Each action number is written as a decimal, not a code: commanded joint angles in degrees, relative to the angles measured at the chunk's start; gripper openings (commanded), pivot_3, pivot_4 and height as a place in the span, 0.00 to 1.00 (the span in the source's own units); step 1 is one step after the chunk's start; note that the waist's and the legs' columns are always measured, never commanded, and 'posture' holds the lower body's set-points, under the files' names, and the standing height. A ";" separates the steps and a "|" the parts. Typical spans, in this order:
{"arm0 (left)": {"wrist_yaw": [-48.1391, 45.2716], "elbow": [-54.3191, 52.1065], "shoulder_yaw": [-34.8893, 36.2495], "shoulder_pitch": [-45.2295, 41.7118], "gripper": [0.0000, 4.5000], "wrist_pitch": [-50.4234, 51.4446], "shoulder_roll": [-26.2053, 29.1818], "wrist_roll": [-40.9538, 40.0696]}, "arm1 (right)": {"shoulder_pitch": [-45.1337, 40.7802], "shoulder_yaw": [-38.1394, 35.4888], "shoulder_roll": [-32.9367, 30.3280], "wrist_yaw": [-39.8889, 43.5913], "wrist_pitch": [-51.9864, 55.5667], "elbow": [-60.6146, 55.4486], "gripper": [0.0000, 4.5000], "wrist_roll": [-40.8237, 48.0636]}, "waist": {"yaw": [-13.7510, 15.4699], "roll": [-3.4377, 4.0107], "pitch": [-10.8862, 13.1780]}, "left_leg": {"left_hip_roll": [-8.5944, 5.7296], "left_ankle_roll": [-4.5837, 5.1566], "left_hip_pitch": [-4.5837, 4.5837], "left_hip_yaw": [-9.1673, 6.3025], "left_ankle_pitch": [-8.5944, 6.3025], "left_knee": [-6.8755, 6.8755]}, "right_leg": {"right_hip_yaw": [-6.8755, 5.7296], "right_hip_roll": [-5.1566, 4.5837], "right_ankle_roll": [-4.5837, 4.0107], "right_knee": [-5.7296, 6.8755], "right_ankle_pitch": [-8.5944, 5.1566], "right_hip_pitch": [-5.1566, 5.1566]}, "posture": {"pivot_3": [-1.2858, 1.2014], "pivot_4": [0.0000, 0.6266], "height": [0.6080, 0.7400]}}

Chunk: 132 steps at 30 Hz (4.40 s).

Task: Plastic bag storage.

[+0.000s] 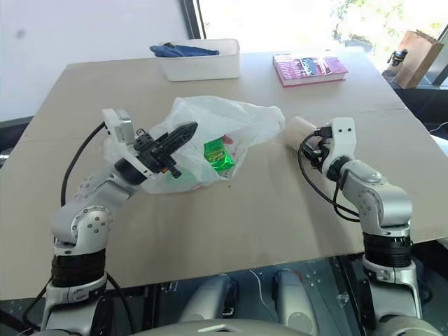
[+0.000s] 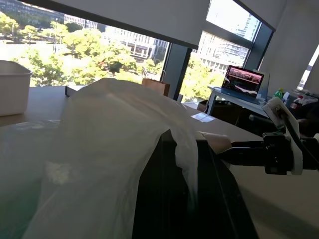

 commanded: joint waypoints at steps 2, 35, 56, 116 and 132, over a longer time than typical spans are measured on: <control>0.19 -3.51 1.16 0.82 0.00 -0.42 0.74 -0.61 | -2.09 0.83 -0.49 4.06 -4.42 1.84 0.04 -0.86 | -0.01 0.00 0.00 | -0.01 0.00 0.00 0.01 0.00 0.02 | 0.01 -0.01 0.00 -0.01 0.00 0.00 | 0.52 0.24 1.00; -12.22 -16.74 -4.48 6.54 0.00 -0.16 8.90 -1.87 | -11.44 23.11 3.19 15.57 -6.07 -4.51 0.01 0.34 | -0.23 -0.03 -0.01 | 0.04 -0.07 0.01 -0.01 0.04 0.14 | -0.01 0.06 -0.01 0.02 -0.01 0.02 | 0.52 0.24 1.00; -10.95 -18.10 -1.45 11.84 0.00 -2.76 9.08 -3.08 | -23.18 22.48 23.18 33.55 -33.51 26.60 0.01 -4.16 | -0.35 0.01 0.02 | 0.03 -0.09 -0.02 -0.11 0.04 0.10 | -0.08 -0.01 -0.03 0.06 0.00 -0.04 | 0.52 0.24 1.00; 28.46 33.73 14.61 -41.89 0.00 -2.59 7.01 -40.70 | -51.60 -30.70 0.53 1.02 16.02 22.99 0.01 34.40 | 0.05 -0.11 0.17 | -0.23 -0.15 -0.08 -0.45 0.10 0.17 | -0.50 -0.13 -0.09 0.02 0.05 0.16 | 0.52 0.24 1.00; 9.37 30.16 2.51 -34.55 0.00 2.22 0.91 -14.51 | -33.47 -29.52 -10.59 -8.85 20.28 -0.62 0.01 46.88 | -0.98 -0.11 0.19 | -0.02 0.02 -0.44 -0.19 0.02 -0.39 | -0.14 -0.38 0.03 -0.34 0.00 -0.19 | 0.52 0.24 1.00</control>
